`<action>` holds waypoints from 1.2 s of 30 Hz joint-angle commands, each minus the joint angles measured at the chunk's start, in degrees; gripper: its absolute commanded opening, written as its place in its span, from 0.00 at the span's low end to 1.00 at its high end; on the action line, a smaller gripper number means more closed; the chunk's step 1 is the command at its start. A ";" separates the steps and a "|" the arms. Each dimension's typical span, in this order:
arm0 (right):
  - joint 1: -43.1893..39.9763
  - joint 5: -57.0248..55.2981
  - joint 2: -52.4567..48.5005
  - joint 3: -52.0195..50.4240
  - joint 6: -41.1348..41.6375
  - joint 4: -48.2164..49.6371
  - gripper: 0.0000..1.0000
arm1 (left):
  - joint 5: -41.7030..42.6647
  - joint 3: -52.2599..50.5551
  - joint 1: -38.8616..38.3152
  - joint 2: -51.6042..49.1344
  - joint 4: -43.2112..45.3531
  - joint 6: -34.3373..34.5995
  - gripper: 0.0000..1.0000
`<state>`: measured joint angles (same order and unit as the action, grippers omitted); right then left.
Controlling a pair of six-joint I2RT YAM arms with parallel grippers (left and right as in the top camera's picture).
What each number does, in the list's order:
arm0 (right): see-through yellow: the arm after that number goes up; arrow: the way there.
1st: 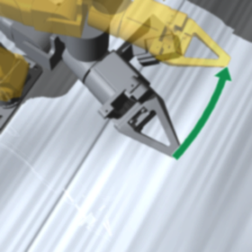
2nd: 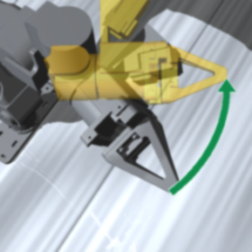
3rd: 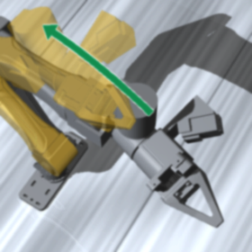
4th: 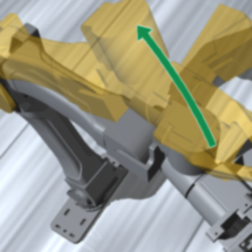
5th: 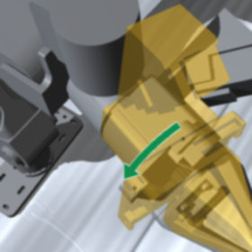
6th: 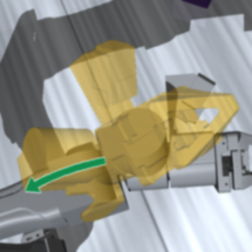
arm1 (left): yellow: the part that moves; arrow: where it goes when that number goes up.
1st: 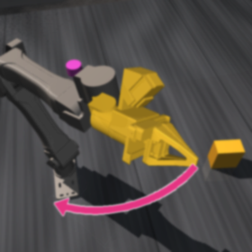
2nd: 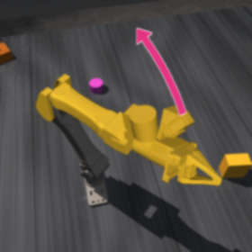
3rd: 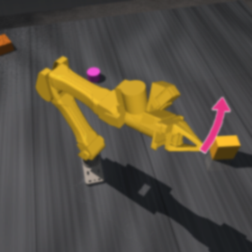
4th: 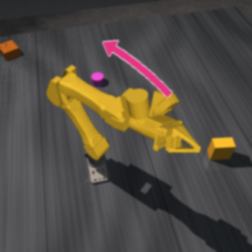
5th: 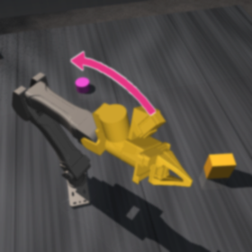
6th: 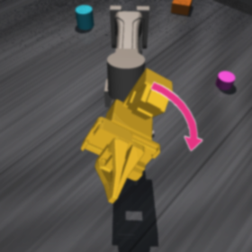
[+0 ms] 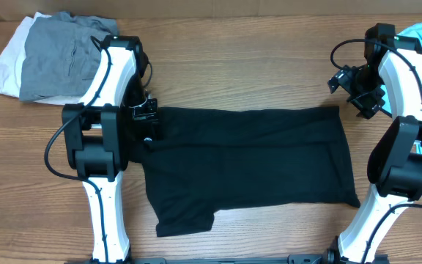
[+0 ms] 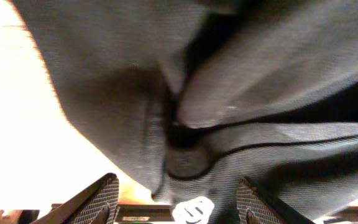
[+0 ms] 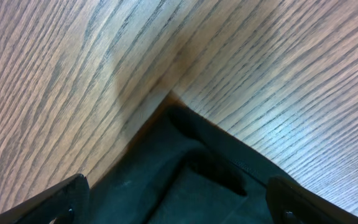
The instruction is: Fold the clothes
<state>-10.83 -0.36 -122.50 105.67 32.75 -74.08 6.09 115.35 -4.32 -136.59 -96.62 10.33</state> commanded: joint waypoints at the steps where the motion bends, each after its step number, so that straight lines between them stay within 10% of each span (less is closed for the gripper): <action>1: -0.04 0.07 1.73 0.79 -0.24 0.33 0.95 | 5.11 -0.57 -0.98 1.90 -0.26 -1.49 0.64; 15: -0.04 0.07 1.73 0.79 -0.24 0.35 0.95 | 5.97 -2.75 -2.47 1.90 0.79 -1.57 0.56; 21: -0.04 0.04 1.73 0.79 -0.24 0.35 0.95 | 5.57 -2.69 -2.45 1.92 4.61 -1.79 0.04; 36: 1.14 0.09 1.73 0.79 -0.24 0.26 0.95 | 5.49 -0.85 -7.21 7.43 2.54 -5.86 0.04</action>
<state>-10.66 -0.27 -122.50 105.67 32.75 -74.06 11.16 112.88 -9.67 -134.50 -92.44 5.89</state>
